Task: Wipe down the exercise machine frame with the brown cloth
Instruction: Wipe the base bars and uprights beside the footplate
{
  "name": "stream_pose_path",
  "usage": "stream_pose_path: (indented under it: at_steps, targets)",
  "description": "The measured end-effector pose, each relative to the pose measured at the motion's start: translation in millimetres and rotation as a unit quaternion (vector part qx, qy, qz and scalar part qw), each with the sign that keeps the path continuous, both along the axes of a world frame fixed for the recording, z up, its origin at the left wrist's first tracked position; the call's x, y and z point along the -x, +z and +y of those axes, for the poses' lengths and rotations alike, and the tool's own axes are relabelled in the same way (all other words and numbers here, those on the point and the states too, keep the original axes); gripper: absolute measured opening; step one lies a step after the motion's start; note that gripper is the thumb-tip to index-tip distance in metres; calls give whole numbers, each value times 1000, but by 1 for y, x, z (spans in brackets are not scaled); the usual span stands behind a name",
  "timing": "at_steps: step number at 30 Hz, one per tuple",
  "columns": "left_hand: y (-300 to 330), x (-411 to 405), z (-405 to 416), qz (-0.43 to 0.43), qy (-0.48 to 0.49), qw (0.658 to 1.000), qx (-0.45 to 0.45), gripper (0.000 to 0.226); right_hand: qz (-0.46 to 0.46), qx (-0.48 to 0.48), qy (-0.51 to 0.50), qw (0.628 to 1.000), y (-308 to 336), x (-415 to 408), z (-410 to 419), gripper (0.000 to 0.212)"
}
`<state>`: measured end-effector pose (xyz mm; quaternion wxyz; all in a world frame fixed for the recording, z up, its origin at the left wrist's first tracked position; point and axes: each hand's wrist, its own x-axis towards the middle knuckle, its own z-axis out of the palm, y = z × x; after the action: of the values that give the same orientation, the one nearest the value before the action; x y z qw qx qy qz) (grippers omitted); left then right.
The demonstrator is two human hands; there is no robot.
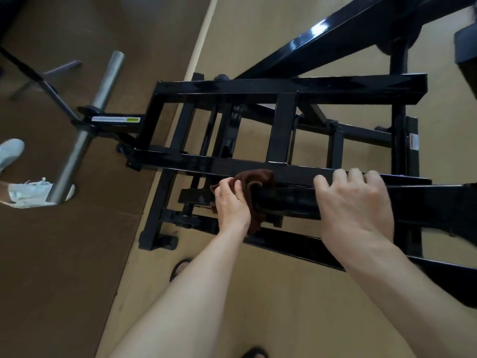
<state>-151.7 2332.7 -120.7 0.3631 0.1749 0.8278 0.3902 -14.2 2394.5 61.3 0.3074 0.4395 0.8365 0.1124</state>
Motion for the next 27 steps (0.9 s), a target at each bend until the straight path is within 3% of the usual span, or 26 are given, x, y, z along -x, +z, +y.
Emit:
stream_pose_path:
  at_steps: [4, 8, 11, 15, 19, 23, 27]
  targets:
    - [-27, 24, -9, 28, 6, 1000, -4, 31, -6, -2, 5, 1000, -25, 24, -15, 77]
    - [-53, 50, -21, 76, 1, 997, -3, 33, 49, 57, 104, 992, -92, 72, -45, 96]
    - [-73, 63, -30, 126, -9, 992, -30, 33, 43, 36, 151, 987, -141, 89, -54, 93]
    - [-107, 84, -40, 122, 4, 991, -63, 25, 38, -12, 171, 984, -179, 100, -64, 95]
    - [-153, 127, -56, 115, 40, 992, 15, 26, 67, -47, 163, 983, -190, 101, -65, 88]
    - [-177, 161, -41, 109, -2, 991, 83, 32, 69, -85, 177, 978, -196, 100, -64, 79]
    - [-183, 166, -37, 105, -1, 991, 85, 34, 61, -120, 196, 971, -198, 99, -65, 80]
